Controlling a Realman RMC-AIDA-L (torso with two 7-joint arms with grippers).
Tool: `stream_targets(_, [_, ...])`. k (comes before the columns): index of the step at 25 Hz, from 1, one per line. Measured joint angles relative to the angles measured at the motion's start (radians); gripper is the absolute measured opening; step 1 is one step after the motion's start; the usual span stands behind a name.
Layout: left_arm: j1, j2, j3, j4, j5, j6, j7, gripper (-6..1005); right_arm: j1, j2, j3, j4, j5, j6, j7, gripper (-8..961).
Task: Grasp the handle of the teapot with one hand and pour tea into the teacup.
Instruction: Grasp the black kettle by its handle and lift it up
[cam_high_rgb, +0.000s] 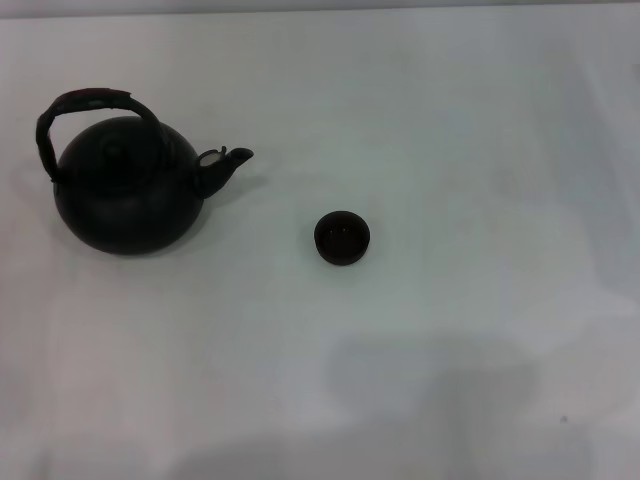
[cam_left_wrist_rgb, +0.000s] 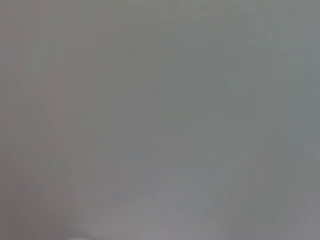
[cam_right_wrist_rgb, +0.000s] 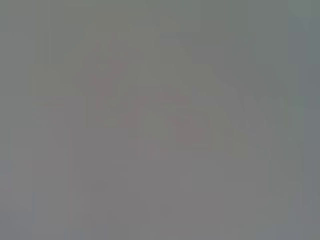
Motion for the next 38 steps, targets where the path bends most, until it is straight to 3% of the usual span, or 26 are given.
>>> stream_targets(5, [0.054,-0.003,0.001,0.0,0.145,0.026,-0.012,876,0.001,-0.002,0.021,-0.004,0.0,-0.048,0.045,844])
stream_targets(12, [0.019,-0.002,0.001,-0.002,0.32,0.024,0.0,876,0.027,-0.003,0.014,-0.005,-0.003,-0.097,0.079,845])
stream_targets(20, [-0.054,-0.003,0.01,-0.004,0.335,-0.01,0.021,875,0.024,-0.003,0.012,-0.004,-0.004,-0.097,0.122,845])
stream_targets(38, [-0.141,-0.005,0.003,-0.014,0.294,-0.091,0.024,875,0.019,-0.005,0.013,-0.004,-0.006,-0.098,0.138,844])
